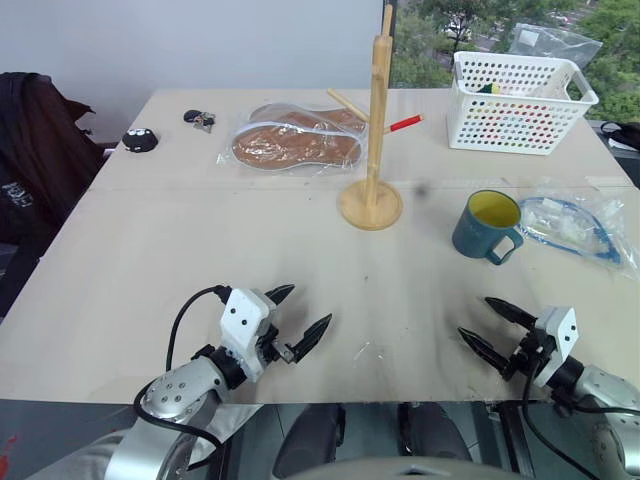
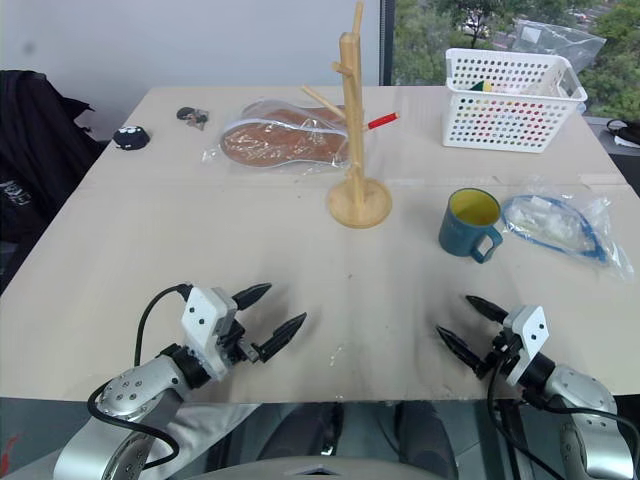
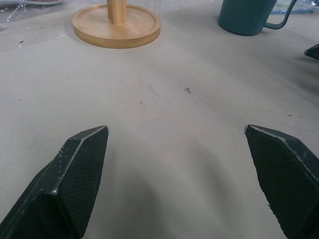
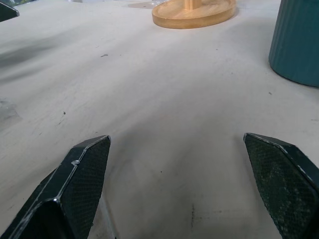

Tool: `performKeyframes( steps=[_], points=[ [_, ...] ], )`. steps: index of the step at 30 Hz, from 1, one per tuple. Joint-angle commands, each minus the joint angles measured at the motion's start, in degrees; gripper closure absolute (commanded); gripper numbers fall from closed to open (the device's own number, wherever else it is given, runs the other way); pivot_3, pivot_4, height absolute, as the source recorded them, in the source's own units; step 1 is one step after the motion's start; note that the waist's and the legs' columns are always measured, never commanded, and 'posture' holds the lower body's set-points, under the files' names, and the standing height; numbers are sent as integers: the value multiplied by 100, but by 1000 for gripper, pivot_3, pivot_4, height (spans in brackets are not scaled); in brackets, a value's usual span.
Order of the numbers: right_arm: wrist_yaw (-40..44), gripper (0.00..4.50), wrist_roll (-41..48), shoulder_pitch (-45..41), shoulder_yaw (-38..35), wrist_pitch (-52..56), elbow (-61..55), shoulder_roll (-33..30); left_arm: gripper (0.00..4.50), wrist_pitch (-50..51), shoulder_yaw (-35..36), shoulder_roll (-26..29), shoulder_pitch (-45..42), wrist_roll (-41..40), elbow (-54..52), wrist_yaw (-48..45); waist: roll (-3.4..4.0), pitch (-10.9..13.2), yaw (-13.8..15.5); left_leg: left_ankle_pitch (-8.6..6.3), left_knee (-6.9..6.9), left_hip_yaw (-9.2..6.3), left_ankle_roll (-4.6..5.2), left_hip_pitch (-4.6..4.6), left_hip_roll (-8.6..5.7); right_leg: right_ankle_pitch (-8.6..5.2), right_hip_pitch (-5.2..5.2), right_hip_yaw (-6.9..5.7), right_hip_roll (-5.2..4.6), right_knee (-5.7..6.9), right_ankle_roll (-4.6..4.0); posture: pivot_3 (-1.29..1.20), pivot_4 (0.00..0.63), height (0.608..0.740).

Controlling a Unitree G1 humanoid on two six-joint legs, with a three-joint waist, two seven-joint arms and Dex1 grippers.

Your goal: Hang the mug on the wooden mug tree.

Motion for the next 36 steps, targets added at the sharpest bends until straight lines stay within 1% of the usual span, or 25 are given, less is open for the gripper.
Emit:
performKeyframes(
  steps=[1,5,13,17,20,23,28,31,34,36],
  points=[
    [-168,177,-34,57,8,-107,-257,59,0,-38,70,80,65,-5,-98,-46,0,0,-1,0,0,0,0,0,0,0,0,0,0,0,0,0,150,740],
    [-440,177,-195,97,108,-105,-339,193,0,26,131,188,73,-63,-141,-101,0,0,-3,0,-1,0,0,0,1,0,-1,-1,0,0,-1,0,150,740],
    [-584,177,-235,127,161,-155,-381,243,0,90,170,278,43,-127,-169,-141,-1,-1,-3,0,-1,0,0,1,1,0,0,0,1,0,0,0,150,740],
    [-885,177,-467,173,179,-230,-487,301,0,-14,45,423,-89,40,-112,-252,-1,-1,-3,0,0,0,0,0,1,0,0,0,1,0,-1,0,150,740],
    [-1615,177,-792,118,33,-24,-630,455,0,-97,-66,512,-313,81,-56,-410,-1,-1,-2,0,0,0,-1,1,1,0,0,0,2,1,0,0,150,740],
    [-2352,177,-719,58,-157,386,-1044,736,0,-10,-186,655,-732,-59,-6,-728,-1,-1,7,1,0,-1,-2,0,0,0,-1,-1,2,1,0,0,150,740],
    [-3653,177,-783,-128,-317,1256,-1850,1257,0,270,-397,914,-1649,-508,166,-1438,1,-1,-8,4,-1,-4,-7,-3,0,0,-6,-1,4,4,-1,0,150,740],
    [-4456,177,-882,-478,-294,1984,-2214,1559,0,624,-489,1012,-2411,-1020,306,-1906,2,0,-19,16,-2,-4,-28,-4,-2,0,-9,-1,5,5,0,0,150,740],
    [-4890,177,-1075,-745,-196,2249,-2172,1787,0,910,-573,1186,-3008,-1263,416,-2247,0,-1,-39,17,-2,-5,-29,-2,-3,0,-9,-1,8,8,-1,0,150,740],
    [-5012,177,-1141,-833,-182,2284,-2079,1866,0,1007,-613,1257,-3219,-1294,471,-2336,2,-1,-73,19,-5,-5,-33,-2,-4,0,-10,-2,9,8,-1,0,150,740]
  ],
)
